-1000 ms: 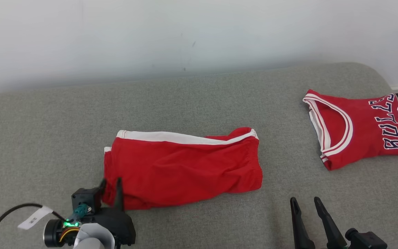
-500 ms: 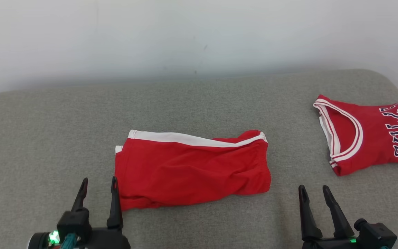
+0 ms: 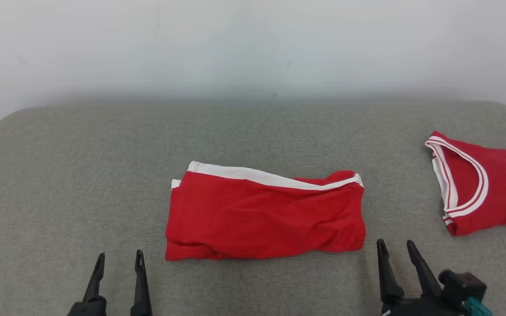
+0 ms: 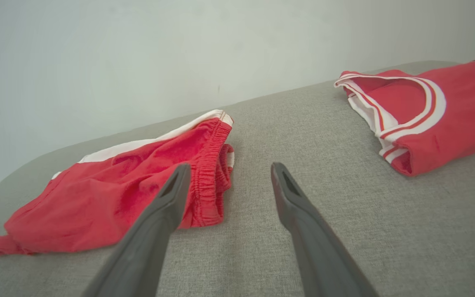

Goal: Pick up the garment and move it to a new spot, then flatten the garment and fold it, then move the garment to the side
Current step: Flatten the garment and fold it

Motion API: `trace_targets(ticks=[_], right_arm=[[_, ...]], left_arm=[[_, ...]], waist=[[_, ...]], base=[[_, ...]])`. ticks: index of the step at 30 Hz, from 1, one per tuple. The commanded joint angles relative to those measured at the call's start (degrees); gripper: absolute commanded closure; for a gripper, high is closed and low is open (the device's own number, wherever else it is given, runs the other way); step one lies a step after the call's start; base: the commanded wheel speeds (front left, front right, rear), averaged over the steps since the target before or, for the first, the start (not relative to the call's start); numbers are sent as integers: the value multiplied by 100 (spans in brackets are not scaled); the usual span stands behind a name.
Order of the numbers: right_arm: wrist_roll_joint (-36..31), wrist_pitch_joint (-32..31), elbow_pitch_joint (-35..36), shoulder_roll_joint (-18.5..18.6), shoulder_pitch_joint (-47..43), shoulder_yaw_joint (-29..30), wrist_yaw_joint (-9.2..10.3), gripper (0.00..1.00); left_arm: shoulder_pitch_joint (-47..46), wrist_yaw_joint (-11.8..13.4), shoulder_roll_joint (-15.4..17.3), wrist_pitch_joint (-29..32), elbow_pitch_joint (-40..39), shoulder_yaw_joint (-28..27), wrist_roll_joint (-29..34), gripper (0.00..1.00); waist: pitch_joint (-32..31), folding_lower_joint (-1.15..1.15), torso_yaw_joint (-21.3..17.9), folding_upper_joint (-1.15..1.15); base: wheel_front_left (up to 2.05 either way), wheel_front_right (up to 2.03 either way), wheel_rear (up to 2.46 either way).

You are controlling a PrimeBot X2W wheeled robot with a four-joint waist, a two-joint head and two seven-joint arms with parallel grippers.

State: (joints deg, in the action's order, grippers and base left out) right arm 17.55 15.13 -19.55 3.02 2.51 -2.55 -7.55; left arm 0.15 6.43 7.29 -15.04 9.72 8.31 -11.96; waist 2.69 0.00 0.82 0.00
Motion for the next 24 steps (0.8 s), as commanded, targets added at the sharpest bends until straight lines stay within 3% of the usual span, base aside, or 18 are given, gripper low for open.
trace_targets(ticks=[1, 12, 19, 24], right_arm=[[-32, -3, -253, 29, 262, -42, 13, 0], [-237, -384, -2548, 146, 2352, 185, 13, 0], [-413, -722, -3901, 162, 2981, 405, 13, 0], [-111, -808, -4481, 73, 3164, 389, 13, 0]], left_arm=[[58, -65, -54, -12, -14, -49, 98, 0], [-243, -376, -296, -12, 142, -163, 291, 0], [-386, -479, -382, -12, 257, -103, 381, 0], [-408, -522, -417, -12, 319, -121, 429, 0]], waist=[[3, 0, 104, 0], [259, 0, 546, 0], [364, 0, 771, 0], [374, 0, 788, 0]], base=[[0, 0, 0], [0, 0, 0], [0, 0, 0], [0, 0, 0]])
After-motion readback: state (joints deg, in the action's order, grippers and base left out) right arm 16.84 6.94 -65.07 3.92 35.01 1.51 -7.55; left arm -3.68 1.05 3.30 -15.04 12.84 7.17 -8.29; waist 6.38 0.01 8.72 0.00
